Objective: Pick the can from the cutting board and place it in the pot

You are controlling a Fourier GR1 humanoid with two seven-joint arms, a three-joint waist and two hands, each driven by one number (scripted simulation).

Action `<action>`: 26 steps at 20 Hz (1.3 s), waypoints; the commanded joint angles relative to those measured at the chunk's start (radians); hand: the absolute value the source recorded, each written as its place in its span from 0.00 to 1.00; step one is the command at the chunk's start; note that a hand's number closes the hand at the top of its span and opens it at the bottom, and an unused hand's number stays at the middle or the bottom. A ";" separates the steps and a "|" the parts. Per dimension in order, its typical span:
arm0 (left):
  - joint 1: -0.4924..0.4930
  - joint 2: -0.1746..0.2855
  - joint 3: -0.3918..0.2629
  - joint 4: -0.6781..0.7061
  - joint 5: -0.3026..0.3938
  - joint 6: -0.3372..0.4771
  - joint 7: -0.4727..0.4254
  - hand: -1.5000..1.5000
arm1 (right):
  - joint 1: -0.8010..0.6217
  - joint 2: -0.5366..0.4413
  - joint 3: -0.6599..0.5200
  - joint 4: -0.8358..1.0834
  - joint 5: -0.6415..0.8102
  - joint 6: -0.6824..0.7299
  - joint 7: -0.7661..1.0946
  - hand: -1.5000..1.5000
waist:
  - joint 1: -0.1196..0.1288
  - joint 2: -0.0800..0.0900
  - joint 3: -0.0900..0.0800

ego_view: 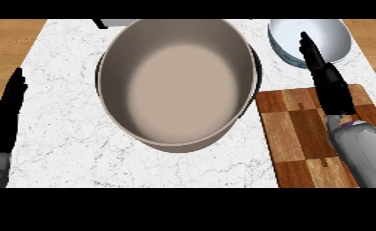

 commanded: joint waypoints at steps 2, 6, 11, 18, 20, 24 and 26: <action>-0.046 -0.057 -0.027 -0.034 0.049 -0.043 0.034 0.50 | 0.037 0.010 0.091 -0.049 -0.164 0.335 -0.060 0.00 | 0.018 0.007 -0.016; -0.090 -0.172 -0.088 -0.092 0.117 -0.084 0.029 0.50 | 0.048 0.075 0.304 -0.131 -0.277 0.662 -0.087 0.00 | 0.062 0.024 -0.014; -0.076 -0.254 -0.108 -0.109 0.195 -0.090 0.104 0.50 | 0.054 -0.205 0.124 -0.210 -0.181 0.767 -0.572 0.00 | -0.030 0.003 -0.007; -0.068 -0.277 -0.131 -0.170 0.199 -0.066 0.150 0.50 | 0.053 -0.509 -0.067 -0.139 -0.145 0.980 -0.893 0.00 | -0.005 0.005 -0.008; -0.074 -0.264 -0.136 -0.195 0.199 -0.078 0.161 0.50 | 0.038 -0.586 -0.097 -0.112 -0.086 0.949 -0.925 0.00 | 0.015 0.006 -0.008; -0.092 -0.283 -0.155 -0.184 0.178 -0.063 0.162 0.50 | 0.035 -0.722 -0.105 -0.125 -0.026 0.940 -1.026 0.00 | 0.013 0.010 -0.010; -0.080 -0.296 -0.164 -0.183 0.180 -0.059 0.167 0.50 | 0.053 -0.772 -0.084 -0.103 0.049 0.894 -1.070 0.00 | 0.031 0.016 -0.011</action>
